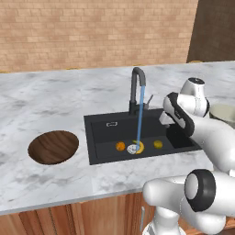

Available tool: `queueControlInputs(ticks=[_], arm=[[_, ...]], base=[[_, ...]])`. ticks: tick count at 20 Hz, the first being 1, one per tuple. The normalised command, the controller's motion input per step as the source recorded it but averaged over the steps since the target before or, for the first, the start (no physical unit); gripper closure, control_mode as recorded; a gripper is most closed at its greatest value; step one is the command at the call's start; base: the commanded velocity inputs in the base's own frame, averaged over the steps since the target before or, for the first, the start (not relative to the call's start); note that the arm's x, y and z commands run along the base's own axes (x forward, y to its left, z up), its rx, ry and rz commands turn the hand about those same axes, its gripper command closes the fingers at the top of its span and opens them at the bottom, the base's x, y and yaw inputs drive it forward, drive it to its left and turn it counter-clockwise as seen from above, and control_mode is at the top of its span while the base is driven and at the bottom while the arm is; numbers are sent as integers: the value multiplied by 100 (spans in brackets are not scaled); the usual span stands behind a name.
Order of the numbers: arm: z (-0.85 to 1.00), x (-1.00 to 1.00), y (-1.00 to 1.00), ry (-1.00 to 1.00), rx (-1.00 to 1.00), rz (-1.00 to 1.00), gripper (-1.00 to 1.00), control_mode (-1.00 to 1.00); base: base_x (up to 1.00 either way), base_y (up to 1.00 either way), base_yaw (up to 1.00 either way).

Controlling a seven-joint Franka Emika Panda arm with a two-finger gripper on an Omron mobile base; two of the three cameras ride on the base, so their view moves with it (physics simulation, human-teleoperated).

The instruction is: Pick the oranges from the sink and place them in one bowl. Place the banana in the other bowl. Then turn off the sink faucet.

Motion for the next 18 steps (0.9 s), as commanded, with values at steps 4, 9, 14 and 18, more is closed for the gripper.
queueControlInputs(ticks=[4,9,14,18], arm=[[-33,8,0,0,0,-3,-100,-100],[-22,16,-3,3,0,-6,-100,-100],[-17,19,-11,8,-2,-8,-100,-100],[-19,18,-12,5,-1,-6,-100,-100]], base=[[0,0,0],[0,0,0],[0,0,0],[0,0,0]])
